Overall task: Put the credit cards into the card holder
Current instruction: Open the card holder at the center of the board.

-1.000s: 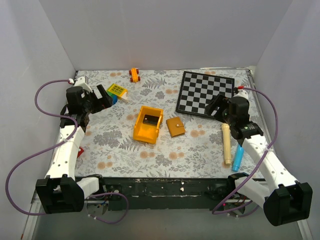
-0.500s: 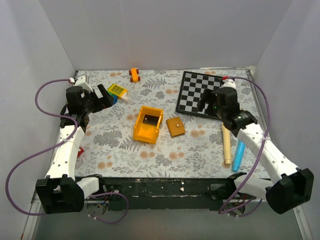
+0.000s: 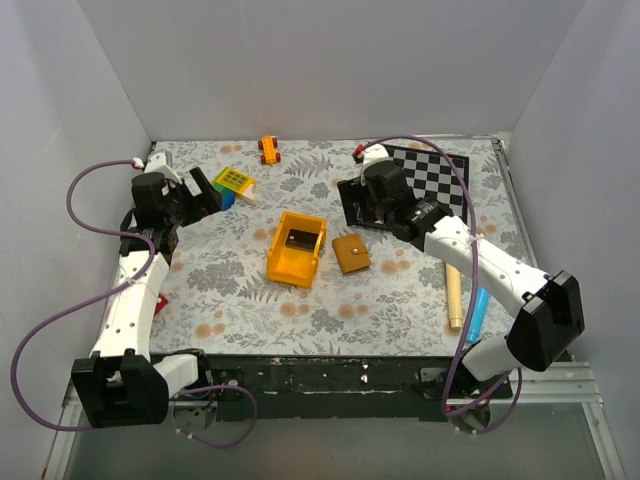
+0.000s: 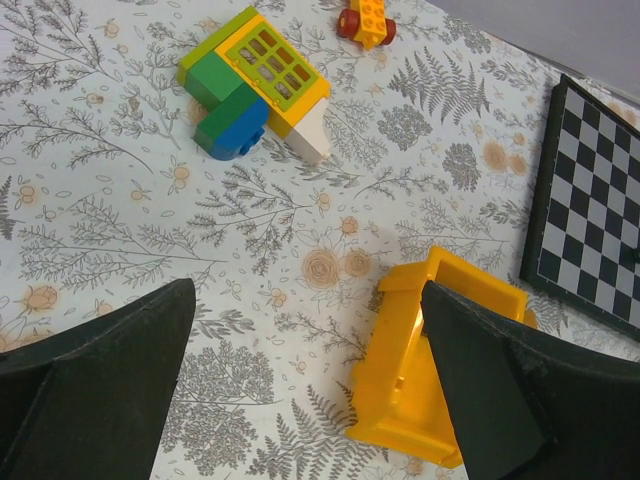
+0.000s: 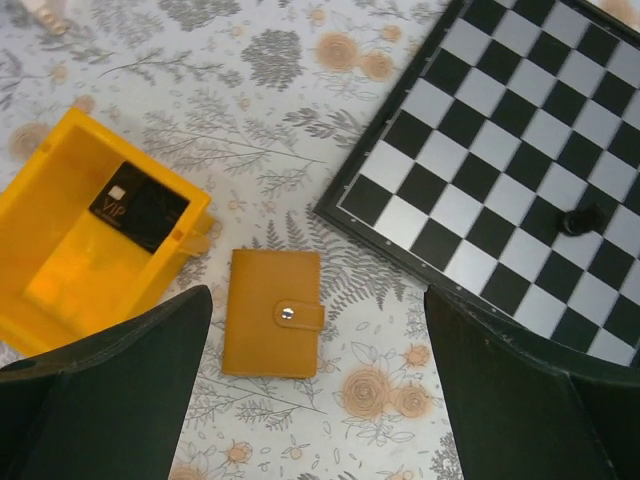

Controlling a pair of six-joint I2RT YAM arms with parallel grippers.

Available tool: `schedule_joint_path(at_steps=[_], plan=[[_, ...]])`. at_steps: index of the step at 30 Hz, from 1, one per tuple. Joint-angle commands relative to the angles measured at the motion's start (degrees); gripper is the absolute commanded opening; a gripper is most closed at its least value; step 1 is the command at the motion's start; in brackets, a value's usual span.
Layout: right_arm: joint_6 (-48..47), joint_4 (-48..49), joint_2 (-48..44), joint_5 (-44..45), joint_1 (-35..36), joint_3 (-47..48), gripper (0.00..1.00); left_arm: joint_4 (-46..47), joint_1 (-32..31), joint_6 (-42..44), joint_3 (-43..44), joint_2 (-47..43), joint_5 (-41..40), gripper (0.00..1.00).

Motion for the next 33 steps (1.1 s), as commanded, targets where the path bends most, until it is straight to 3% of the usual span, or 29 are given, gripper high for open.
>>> schedule_joint_path(at_steps=[1,6,12,15,18,23,33], plan=[[-5.8,6.82,0.8,-14.47,-0.17,2.87,0.93,-1.35,0.25,0.14,0.22,-1.91,-2.8,0.98],[-5.02,3.85,6.68,-17.05,-0.08,7.09,0.87,-1.18,0.25,1.46,-0.04,-3.31,-2.89,0.98],[1.92,0.76,11.52,-6.86,-0.25,5.61,0.68,-1.09,0.25,1.64,-0.13,-3.58,-1.57,0.98],[4.82,0.85,12.84,-5.88,-0.87,2.1,0.64,-0.83,0.34,1.46,-0.3,-3.32,-0.69,0.98],[7.37,1.73,13.63,-8.68,-2.27,-0.89,0.65,-0.83,0.25,1.46,-0.22,-3.05,-0.43,0.98],[11.24,4.45,14.16,-14.75,-5.08,-5.2,0.79,-0.83,0.25,1.55,-0.22,-2.79,-0.08,0.98],[13.97,7.17,16.18,-20.12,-8.34,-8.81,0.72,-0.83,0.25,1.55,-0.3,-2.52,0.36,0.98]])
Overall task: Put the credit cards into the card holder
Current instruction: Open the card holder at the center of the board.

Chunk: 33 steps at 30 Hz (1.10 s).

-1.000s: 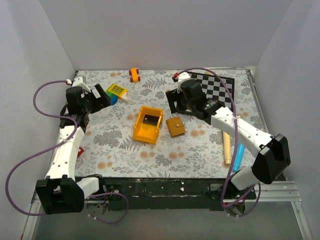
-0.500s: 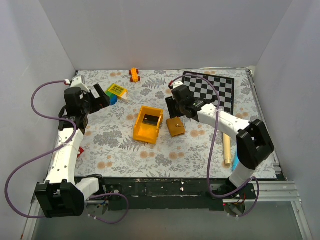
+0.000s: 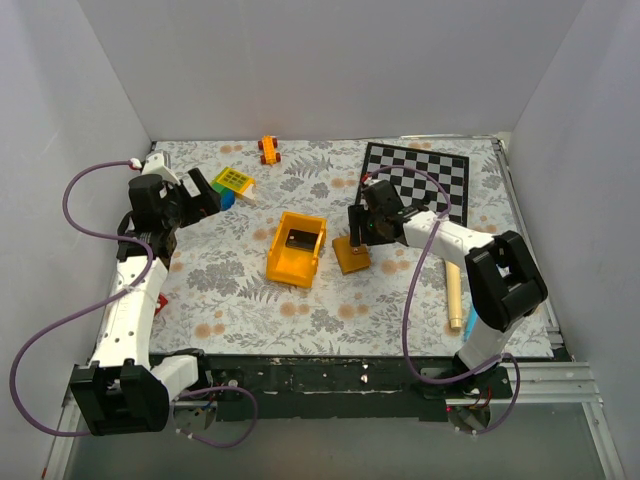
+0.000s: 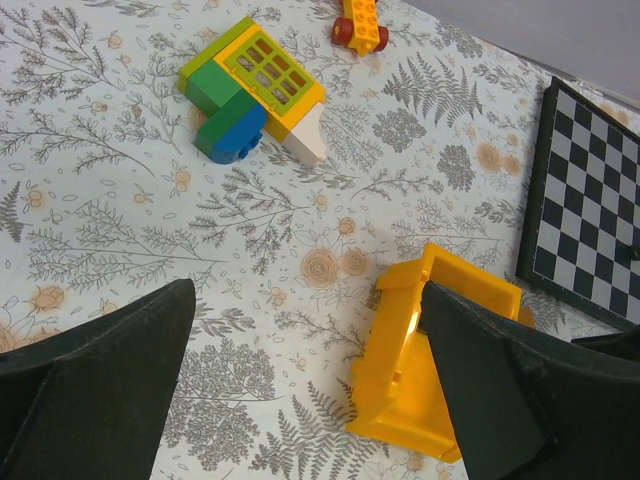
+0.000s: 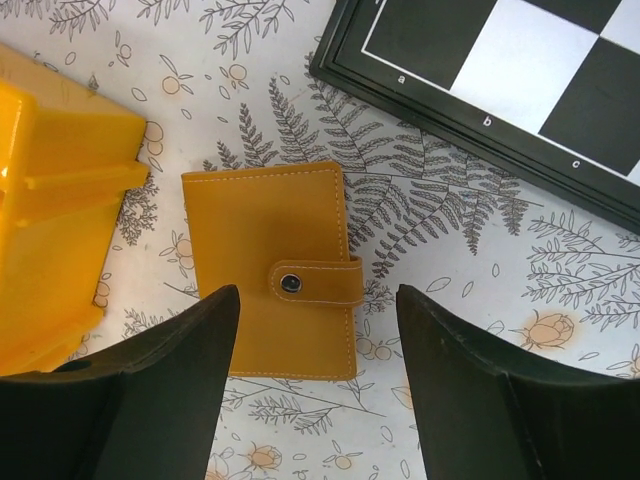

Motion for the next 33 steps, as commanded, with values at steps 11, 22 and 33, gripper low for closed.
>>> schedule_joint_path(at_steps=[11,22,33], plan=[[0.61,3.24,2.8,-3.29,-0.76,-1.77,0.63,0.29,0.23,0.83,-0.3,0.06,1.37,0.98],[3.42,7.28,-0.19,-9.09,-2.16,-8.44,0.59,0.29,0.31,0.83,-0.3,0.06,1.46,0.98],[5.88,10.45,-3.88,-11.47,-3.92,-14.07,0.28,0.29,0.31,0.65,-0.13,0.23,1.55,0.98]])
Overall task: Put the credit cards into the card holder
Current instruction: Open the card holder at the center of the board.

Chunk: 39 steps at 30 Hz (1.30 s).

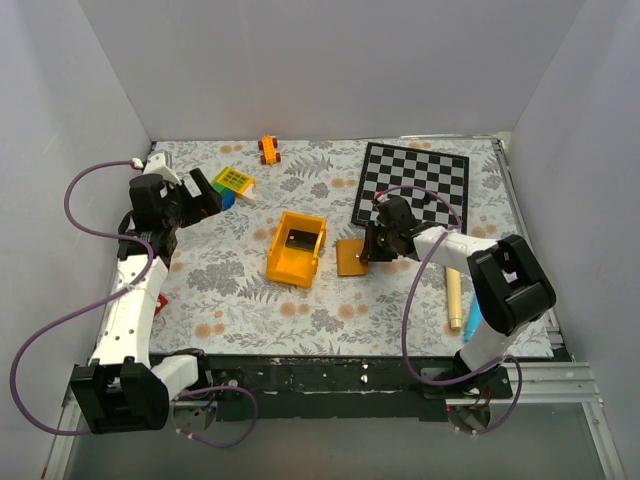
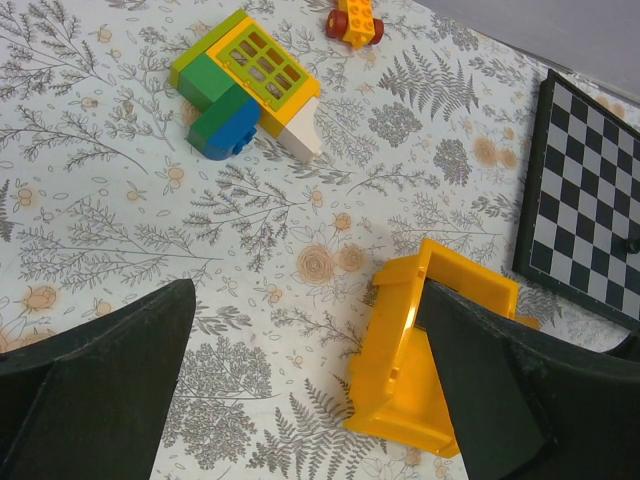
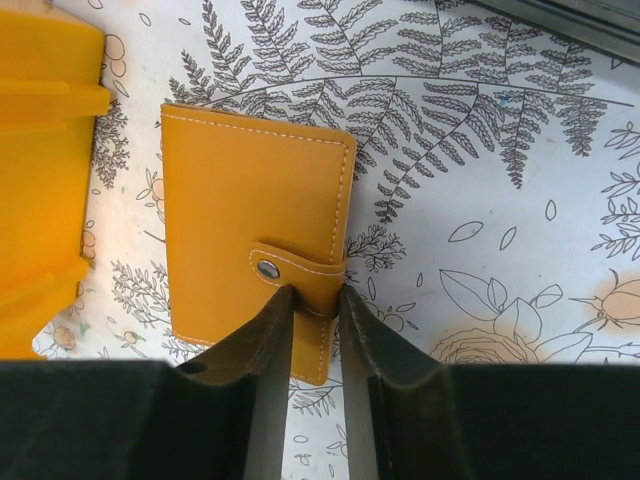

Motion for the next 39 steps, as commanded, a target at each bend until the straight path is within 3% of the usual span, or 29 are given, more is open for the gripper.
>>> schedule_joint_path(at_steps=[1,7,12,20,29,39], plan=[[1.05,1.03,-2.29,-0.83,-0.71,-1.77,0.25,0.31,0.23,0.65,-0.21,-0.16,0.5,0.98],[1.31,1.73,-5.01,-0.47,-2.02,-3.35,0.19,0.49,0.31,0.3,-0.22,-0.51,1.02,0.98],[1.22,1.47,-7.29,-1.7,-3.08,-3.97,0.01,3.56,0.31,-2.06,-0.3,-0.95,8.65,0.98],[1.05,0.24,-16.33,-2.76,-5.36,-5.11,0.01,10.32,-2.41,-10.59,2.86,-0.25,20.26,0.98],[1.58,-1.16,-35.76,-5.47,-7.56,-3.89,0.01,34.91,-20.41,-23.33,0.49,5.63,24.4,0.95],[5.88,1.9,-48.87,-16.72,-10.55,-1.69,0.01,50.66,-30.7,-29.67,0.66,12.22,24.93,0.91]])
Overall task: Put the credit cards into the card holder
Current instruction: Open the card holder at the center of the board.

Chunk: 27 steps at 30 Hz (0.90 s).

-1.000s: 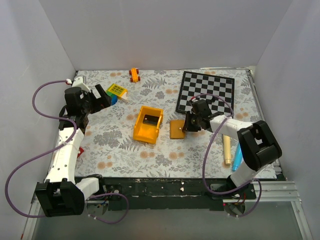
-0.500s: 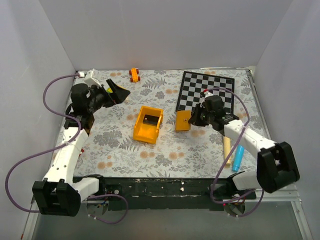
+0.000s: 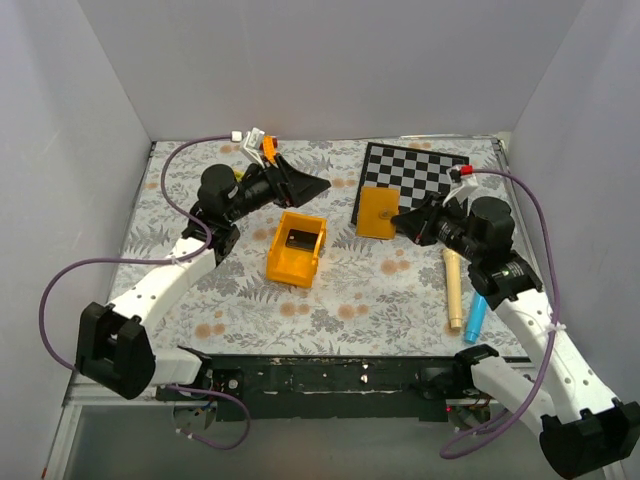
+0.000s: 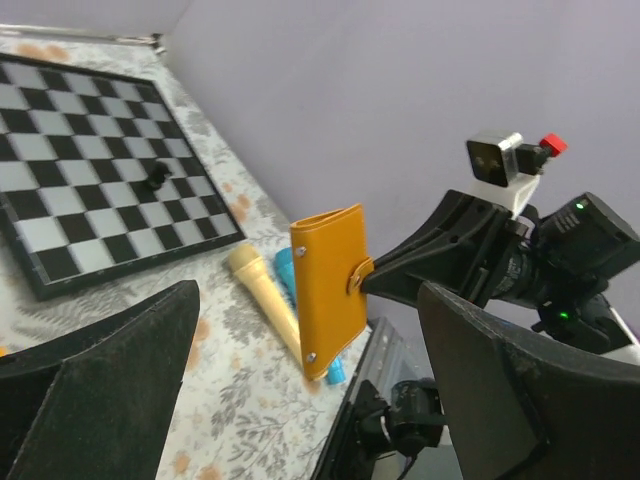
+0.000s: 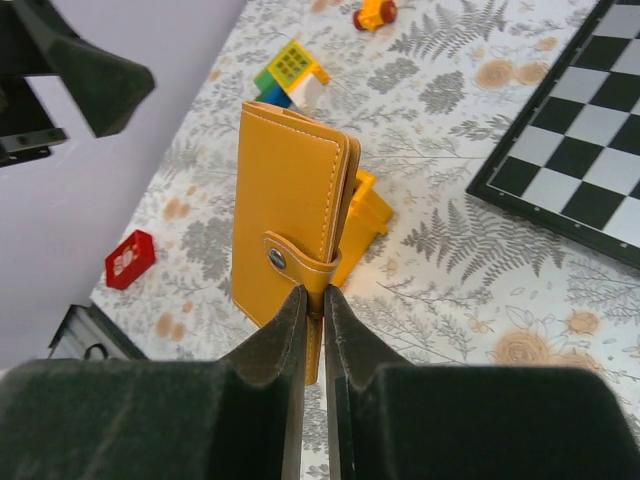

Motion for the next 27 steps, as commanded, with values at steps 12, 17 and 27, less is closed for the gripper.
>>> schedule_joint_path(at_steps=[12,17,27], plan=[[10.18,11.69,-1.66,-14.13,-3.68,4.75,0.01,18.47,-10.02,-8.03,0.51,6.38,3.24,0.69],[11.94,13.46,-1.22,-15.53,-4.03,4.57,0.01,19.18,-11.25,-8.21,0.77,7.17,4.64,0.59],[11.24,12.58,-0.78,-15.54,-4.3,4.4,0.01,17.17,-12.49,-7.16,1.3,7.35,5.26,0.18]])
